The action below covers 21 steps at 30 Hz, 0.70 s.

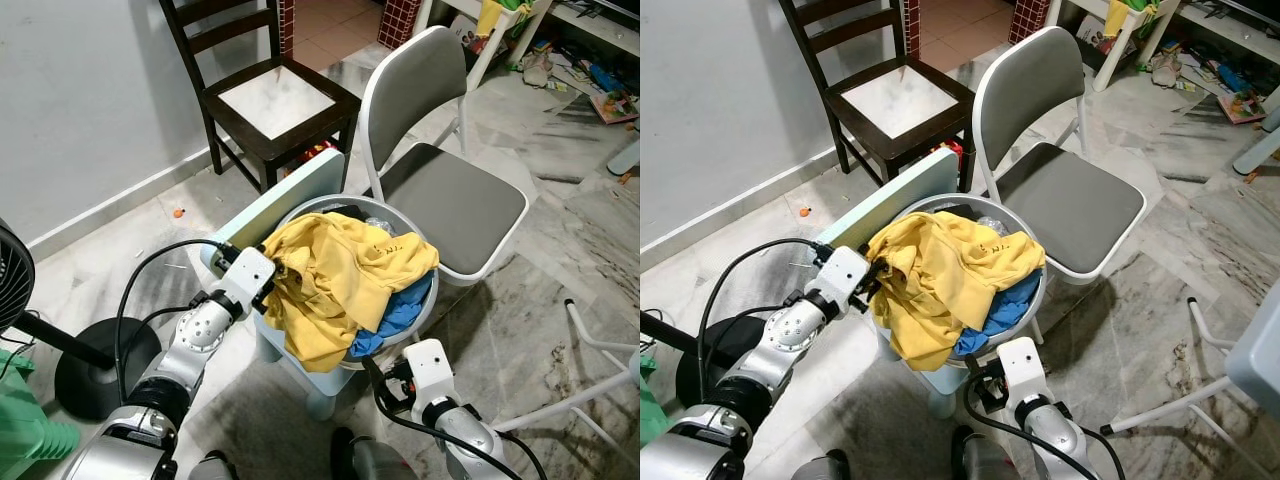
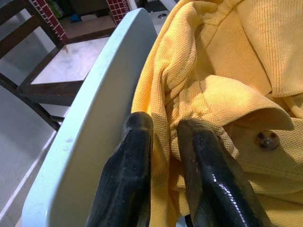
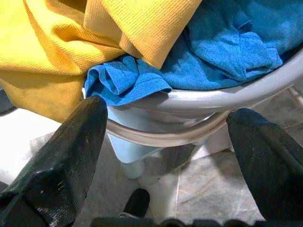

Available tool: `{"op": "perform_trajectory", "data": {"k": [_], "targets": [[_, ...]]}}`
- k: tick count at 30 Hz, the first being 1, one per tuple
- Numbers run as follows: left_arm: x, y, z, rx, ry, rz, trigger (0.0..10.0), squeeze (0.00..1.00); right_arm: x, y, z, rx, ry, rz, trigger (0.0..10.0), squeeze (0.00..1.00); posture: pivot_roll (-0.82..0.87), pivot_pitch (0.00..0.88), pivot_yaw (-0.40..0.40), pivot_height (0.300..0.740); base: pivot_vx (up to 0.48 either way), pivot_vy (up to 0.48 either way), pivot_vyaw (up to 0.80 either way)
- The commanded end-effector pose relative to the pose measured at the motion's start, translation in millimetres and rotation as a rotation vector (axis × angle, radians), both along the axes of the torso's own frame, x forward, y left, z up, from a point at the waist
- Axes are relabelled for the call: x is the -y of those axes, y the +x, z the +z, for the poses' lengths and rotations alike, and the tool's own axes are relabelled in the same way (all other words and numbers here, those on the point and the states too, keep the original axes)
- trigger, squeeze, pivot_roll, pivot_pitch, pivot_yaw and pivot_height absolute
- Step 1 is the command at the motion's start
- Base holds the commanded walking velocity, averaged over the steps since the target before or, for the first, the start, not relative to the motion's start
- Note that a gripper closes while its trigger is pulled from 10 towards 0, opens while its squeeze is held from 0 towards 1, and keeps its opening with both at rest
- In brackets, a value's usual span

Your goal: Hang hanger

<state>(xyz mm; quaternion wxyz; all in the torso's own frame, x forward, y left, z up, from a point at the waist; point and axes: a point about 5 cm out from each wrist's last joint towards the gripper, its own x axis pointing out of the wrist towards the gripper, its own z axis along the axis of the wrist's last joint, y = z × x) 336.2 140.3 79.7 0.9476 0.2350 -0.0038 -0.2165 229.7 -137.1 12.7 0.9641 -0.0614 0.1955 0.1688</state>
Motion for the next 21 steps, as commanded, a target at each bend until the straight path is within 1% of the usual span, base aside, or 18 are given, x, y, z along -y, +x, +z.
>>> {"op": "perform_trajectory", "data": {"k": [1, 3, 4, 5, 7, 11, 12, 13, 14, 15, 16, 17, 19, 21], "targets": [[1.9, -0.3, -1, -0.013, -0.006, -0.017, 0.0, 0.0, 5.0, -2.5, 0, -0.001, 0.027, -0.005, 10.0, 0.57, -0.13, 0.237, -0.075, 0.74, 0.0, 0.0, 0.0], [5.7, 0.9, 3, -0.003, -0.016, -0.043, 0.0, 0.0, 2.9, -0.3, 6, 0.023, 0.065, 0.003, 10.0, 0.57, -0.13, 0.231, -0.075, 0.74, 0.0, 0.0, 0.0], [5.7, 0.9, 3, -0.003, -0.016, -0.043, 0.0, 0.0, 2.9, -0.3, 6, 0.023, 0.065, 0.003, 10.0, 0.57, -0.13, 0.231, -0.075, 0.74, 0.0, 0.0, 0.0], [9.9, 1.8, 6, 0.006, -0.03, -0.065, 0.0, 0.0, 1.2, 1.6, 9, 0.038, 0.08, 0.008, 10.0, 0.57, -0.12, 0.227, -0.075, 0.74, 0.0, 0.0, 0.0], [18.9, 2.9, 13, 0.013, -0.063, -0.108, 0.0, 0.0, -0.3, 4.8, 11, 0.045, 0.081, 0.008, 10.0, 0.57, -0.12, 0.222, -0.073, 0.74, 0.0, 0.0, 0.0], [32.5, 2.6, 20, 0.017, -0.112, -0.176, 0.0, 0.0, -2.7, 9.4, 14, 0.063, 0.103, 0.012, 10.0, 0.57, -0.12, 0.213, -0.071, 0.74, 0.0, 0.0, 0.0], [38.7, 2.6, 23, 0.006, -0.143, -0.204, 0.0, 0.0, -4.3, 11.3, 16, 0.068, 0.115, 0.016, 10.0, 0.56, -0.12, 0.207, -0.068, 0.74, 0.0, 0.0, 0.0], [46.6, 2.3, 27, -0.01, -0.184, -0.243, 0.0, 0.0, -6.8, 13.5, 18, 0.075, 0.13, 0.026, 10.0, 0.53, -0.12, 0.202, -0.066, 0.74, 0.0, 0.0, 0.0], [49.6, 2.0, 29, -0.018, -0.201, -0.259, 0.0, 0.0, -7.9, 14.0, 19, 0.076, 0.133, 0.033, 10.0, 0.49, -0.12, 0.202, -0.066, 0.74, 0.0, 0.0, 0.0], [50.8, 1.9, 29, -0.022, -0.209, -0.267, 0.0, 0.0, -8.5, 14.3, 19, 0.076, 0.133, 0.039, 10.0, 0.29, -0.12, 0.201, -0.066, 0.74, 0.0, 0.0, 0.0], [53.1, 1.9, 31, -0.028, -0.221, -0.279, 0.0, 0.0, -9.1, 14.8, 19, 0.076, 0.133, 0.043, 10.0, 0.22, -0.11, 0.195, -0.062, 0.74, 0.0, 0.0, 0.0], [55.5, 2.1, 33, -0.031, -0.232, -0.29, 0.0, 0.0, -9.3, 15.5, 19, 0.077, 0.133, 0.044, 10.0, 0.22, -0.11, 0.195, -0.062, 0.74, 0.0, 0.0, 0.0], [60.9, 2.9, 38, -0.04, -0.261, -0.316, 0.0, 0.0, -8.2, 18.5, 19, 0.078, 0.127, 0.036, 10.0, 0.17, -0.11, 0.188, -0.058, 0.74, 0.0, 0.0, 0.0], [61.3, 3.0, 39, -0.041, -0.264, -0.318, 0.0, 0.0, -7.7, 19.2, 19, 0.079, 0.125, 0.034, 10.0, 0.17, -0.11, 0.188, -0.058, 0.74, 0.0, 0.0, 0.0]]}}
